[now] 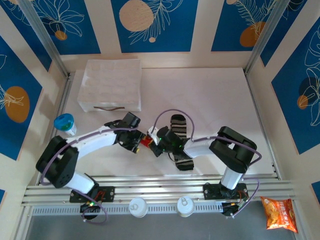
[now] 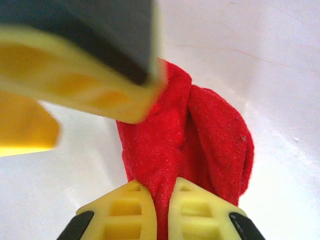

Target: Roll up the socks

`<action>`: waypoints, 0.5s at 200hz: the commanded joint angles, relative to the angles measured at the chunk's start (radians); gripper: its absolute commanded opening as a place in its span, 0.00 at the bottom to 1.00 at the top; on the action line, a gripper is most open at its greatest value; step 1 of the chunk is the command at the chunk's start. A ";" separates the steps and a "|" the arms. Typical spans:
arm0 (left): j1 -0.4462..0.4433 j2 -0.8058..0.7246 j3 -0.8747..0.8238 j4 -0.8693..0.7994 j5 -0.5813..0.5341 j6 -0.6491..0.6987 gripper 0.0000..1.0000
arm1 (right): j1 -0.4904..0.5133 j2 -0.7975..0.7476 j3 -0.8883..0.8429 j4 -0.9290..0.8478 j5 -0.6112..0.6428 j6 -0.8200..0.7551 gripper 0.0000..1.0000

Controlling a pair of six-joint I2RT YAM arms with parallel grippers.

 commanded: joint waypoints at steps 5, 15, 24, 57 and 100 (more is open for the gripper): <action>0.018 -0.064 -0.042 0.037 -0.024 0.024 0.69 | -0.075 0.057 -0.044 -0.174 -0.141 0.076 0.00; 0.020 -0.069 -0.060 0.065 -0.016 0.033 0.70 | -0.103 0.073 -0.033 -0.183 -0.197 0.092 0.00; 0.020 -0.067 -0.068 0.080 -0.008 0.046 0.70 | -0.133 0.092 -0.021 -0.191 -0.270 0.111 0.00; 0.019 -0.023 -0.075 0.158 0.022 0.085 0.66 | -0.231 0.155 0.027 -0.220 -0.519 0.183 0.00; 0.018 0.094 -0.023 0.291 0.022 0.156 0.64 | -0.301 0.231 0.089 -0.254 -0.736 0.255 0.00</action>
